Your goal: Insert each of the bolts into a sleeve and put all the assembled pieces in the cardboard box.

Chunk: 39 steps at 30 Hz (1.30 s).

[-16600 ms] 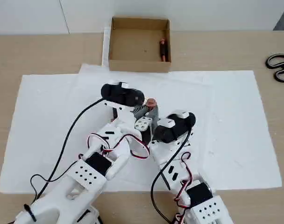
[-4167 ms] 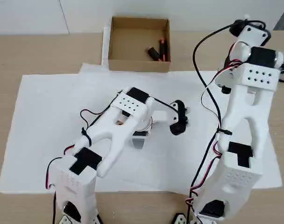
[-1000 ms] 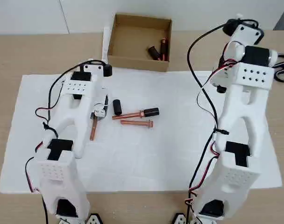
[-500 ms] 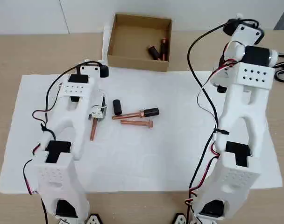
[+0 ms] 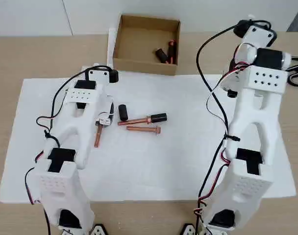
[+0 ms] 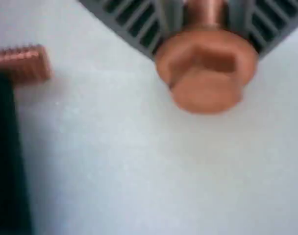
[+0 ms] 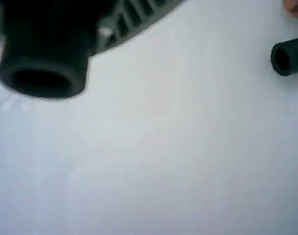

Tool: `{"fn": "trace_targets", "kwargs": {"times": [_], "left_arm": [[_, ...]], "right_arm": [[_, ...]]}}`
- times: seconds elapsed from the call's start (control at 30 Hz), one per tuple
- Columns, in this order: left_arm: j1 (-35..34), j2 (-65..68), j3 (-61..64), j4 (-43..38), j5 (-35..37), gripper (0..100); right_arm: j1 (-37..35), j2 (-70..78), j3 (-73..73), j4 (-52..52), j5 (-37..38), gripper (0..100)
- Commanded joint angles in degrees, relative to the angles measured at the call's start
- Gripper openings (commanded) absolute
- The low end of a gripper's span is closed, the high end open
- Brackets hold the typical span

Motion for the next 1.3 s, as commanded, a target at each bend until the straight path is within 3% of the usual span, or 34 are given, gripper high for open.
{"fn": "trace_targets", "kwargs": {"times": [0.0, 0.2, 0.43, 0.53, 0.7, 0.87, 1.27], "left_arm": [[-0.2, 0.1, -1.0, -0.4, -0.9, 1], [-0.2, 0.1, -13.1, 7.7, -0.9, 1], [-0.3, 0.1, -38.2, 23.7, -2.4, 1], [-0.4, -0.4, -43.0, 24.4, -2.7, 1], [-0.2, -9.1, -39.5, 24.3, -2.7, 1], [-0.2, -15.6, -35.2, 24.1, -2.8, 1], [2.8, -16.9, -26.3, 24.1, -2.3, 1]], "right_arm": [[-0.2, -4.5, -0.3, 0.0, 0.2, 0.3], [-1.5, -10.3, -0.3, 0.0, 0.4, 0.3], [-8.0, -17.9, -0.2, 0.7, 0.5, 0.2], [-9.3, -21.8, 2.8, 0.9, 0.5, 0.2], [-9.0, -33.5, 20.4, 0.9, 0.7, 0.2], [-9.5, -52.4, 39.3, -1.4, 7.0, 0.2], [-14.0, -85.1, 76.7, -32.2, 8.8, 0.3]]}}
